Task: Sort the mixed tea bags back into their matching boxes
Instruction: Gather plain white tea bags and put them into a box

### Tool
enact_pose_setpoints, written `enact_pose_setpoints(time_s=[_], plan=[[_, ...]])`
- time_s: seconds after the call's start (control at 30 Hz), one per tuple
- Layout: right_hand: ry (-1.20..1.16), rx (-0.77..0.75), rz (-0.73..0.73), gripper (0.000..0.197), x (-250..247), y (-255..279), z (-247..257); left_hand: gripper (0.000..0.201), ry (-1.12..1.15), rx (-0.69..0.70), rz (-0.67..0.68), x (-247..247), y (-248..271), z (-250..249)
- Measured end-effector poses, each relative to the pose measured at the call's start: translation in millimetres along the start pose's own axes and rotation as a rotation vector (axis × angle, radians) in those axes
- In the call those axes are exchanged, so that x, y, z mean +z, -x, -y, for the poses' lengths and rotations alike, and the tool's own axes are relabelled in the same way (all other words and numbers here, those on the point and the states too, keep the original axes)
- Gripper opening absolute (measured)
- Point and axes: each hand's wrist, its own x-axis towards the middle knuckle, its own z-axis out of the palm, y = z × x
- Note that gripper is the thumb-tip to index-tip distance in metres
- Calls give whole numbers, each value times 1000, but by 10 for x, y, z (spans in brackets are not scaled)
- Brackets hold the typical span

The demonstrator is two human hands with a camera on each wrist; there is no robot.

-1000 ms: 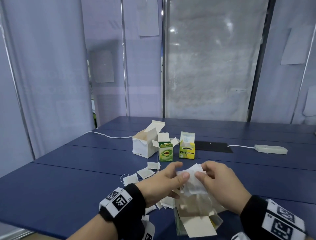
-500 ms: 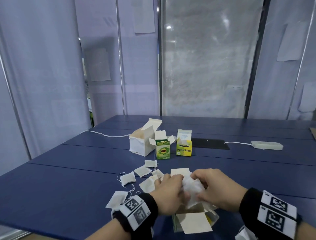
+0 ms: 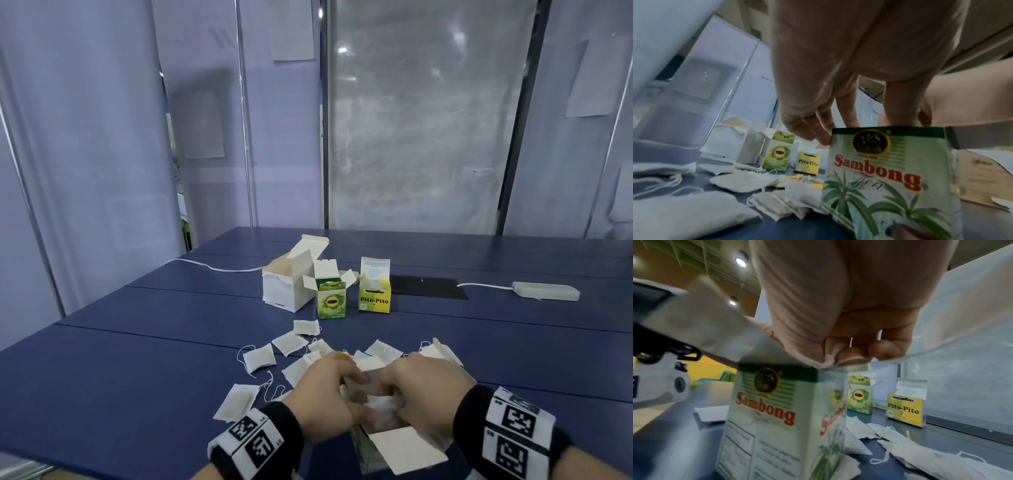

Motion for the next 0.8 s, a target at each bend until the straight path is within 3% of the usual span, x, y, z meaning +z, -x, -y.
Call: enact_pose_setpoints(time_s=[0.2,0.43,0.6,0.8], plan=[[14,-26,1,14,61,-132,-5,28,168,8,-15,-51,-28,85],[-130,12,-139,28,181,-89,-64,28,118,6,-3,-60,-67,99],[-370,124,-219,37,255,-100,-97,19,5,-21,10,-121,-99,18],[-580,236,-254,38,360,-143,-146,21,-343,-140,104,-175,-171,-169]])
